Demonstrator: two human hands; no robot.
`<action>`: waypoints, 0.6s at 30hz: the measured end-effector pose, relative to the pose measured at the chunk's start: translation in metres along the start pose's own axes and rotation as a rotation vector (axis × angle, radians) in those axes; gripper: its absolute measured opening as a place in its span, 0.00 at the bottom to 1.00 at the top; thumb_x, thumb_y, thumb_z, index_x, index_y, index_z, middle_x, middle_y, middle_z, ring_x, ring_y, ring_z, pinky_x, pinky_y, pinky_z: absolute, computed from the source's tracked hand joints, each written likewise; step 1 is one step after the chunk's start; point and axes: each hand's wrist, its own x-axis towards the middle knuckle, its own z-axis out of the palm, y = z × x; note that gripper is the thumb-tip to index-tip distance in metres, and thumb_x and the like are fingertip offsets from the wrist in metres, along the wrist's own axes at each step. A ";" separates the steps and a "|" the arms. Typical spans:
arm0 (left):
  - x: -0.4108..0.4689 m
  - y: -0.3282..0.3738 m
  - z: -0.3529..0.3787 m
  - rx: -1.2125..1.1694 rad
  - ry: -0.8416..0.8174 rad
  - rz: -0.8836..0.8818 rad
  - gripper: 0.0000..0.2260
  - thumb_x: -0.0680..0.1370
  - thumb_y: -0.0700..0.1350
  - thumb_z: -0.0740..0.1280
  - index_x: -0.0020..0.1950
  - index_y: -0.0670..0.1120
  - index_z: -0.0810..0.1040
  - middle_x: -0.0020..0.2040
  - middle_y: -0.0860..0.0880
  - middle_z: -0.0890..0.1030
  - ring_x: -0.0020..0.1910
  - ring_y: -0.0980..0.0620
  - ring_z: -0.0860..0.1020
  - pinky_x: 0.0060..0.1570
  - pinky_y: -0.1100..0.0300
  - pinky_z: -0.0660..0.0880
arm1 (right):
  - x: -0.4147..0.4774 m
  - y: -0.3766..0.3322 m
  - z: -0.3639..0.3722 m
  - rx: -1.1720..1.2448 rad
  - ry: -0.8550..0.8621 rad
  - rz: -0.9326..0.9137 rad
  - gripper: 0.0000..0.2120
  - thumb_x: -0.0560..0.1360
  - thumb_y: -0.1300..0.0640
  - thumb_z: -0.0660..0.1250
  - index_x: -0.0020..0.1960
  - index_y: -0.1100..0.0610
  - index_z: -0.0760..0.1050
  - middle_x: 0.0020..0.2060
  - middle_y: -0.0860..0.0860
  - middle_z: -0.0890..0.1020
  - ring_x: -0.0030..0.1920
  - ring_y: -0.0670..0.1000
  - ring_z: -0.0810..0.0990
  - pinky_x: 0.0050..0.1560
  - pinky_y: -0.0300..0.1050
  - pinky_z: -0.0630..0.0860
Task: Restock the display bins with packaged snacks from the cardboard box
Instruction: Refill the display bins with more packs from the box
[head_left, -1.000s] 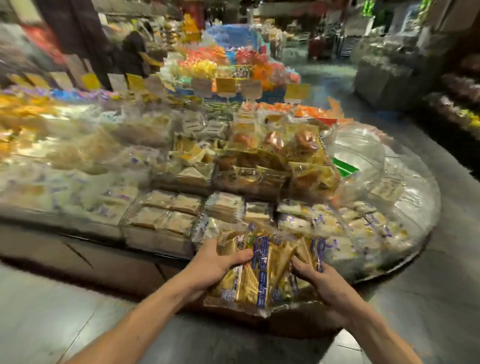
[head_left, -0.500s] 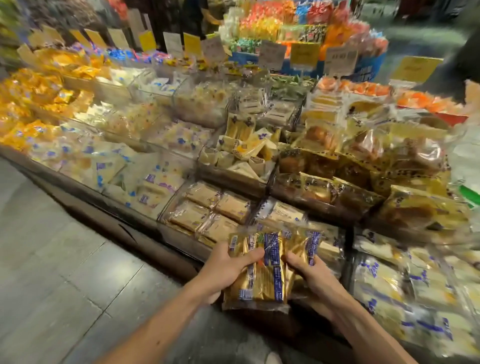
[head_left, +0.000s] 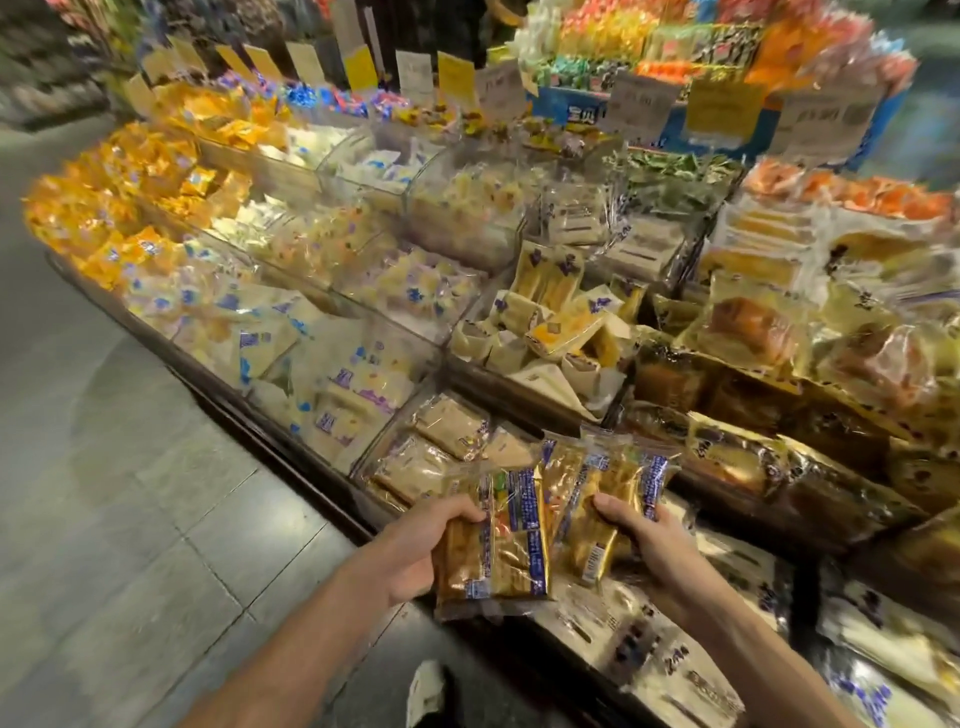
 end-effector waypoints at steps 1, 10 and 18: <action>0.005 0.004 -0.010 0.005 0.013 -0.007 0.04 0.80 0.41 0.64 0.50 0.41 0.77 0.38 0.44 0.84 0.35 0.48 0.83 0.38 0.55 0.77 | 0.005 -0.002 0.002 0.004 0.016 -0.002 0.33 0.65 0.53 0.77 0.66 0.62 0.70 0.51 0.62 0.86 0.49 0.63 0.86 0.41 0.53 0.83; 0.101 0.091 -0.099 0.625 0.276 0.465 0.10 0.77 0.46 0.72 0.57 0.53 0.77 0.50 0.55 0.81 0.52 0.52 0.81 0.55 0.55 0.78 | 0.055 -0.010 0.036 0.070 0.275 -0.021 0.36 0.61 0.48 0.79 0.64 0.60 0.73 0.47 0.60 0.87 0.46 0.61 0.86 0.44 0.53 0.82; 0.188 0.081 -0.116 1.731 0.107 1.340 0.12 0.70 0.43 0.76 0.53 0.50 0.85 0.46 0.49 0.84 0.45 0.47 0.82 0.44 0.54 0.80 | 0.056 0.001 0.072 0.134 0.449 -0.071 0.36 0.61 0.49 0.80 0.63 0.62 0.73 0.47 0.61 0.86 0.43 0.61 0.86 0.42 0.57 0.83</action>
